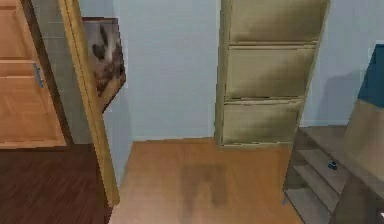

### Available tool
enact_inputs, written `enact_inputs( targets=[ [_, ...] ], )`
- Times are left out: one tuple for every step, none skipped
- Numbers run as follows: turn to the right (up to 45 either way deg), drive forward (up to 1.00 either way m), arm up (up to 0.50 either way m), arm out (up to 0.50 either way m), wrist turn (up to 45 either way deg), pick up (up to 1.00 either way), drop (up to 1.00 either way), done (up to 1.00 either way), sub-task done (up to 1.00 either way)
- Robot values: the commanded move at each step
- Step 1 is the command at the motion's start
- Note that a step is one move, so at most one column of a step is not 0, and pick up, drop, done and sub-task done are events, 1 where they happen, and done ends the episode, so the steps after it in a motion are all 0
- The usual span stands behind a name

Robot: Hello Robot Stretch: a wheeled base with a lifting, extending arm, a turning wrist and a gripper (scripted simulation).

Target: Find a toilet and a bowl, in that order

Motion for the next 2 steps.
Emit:
enact_inputs(
  targets=[
    [45.0, 0.0, 0.0, 0.0, 0.0, 0.0, 0.0, 0.0, 0.0],
    [12.0, 0.0, 0.0, 0.0, 0.0, 0.0, 0.0, 0.0, 0.0]
  ],
)
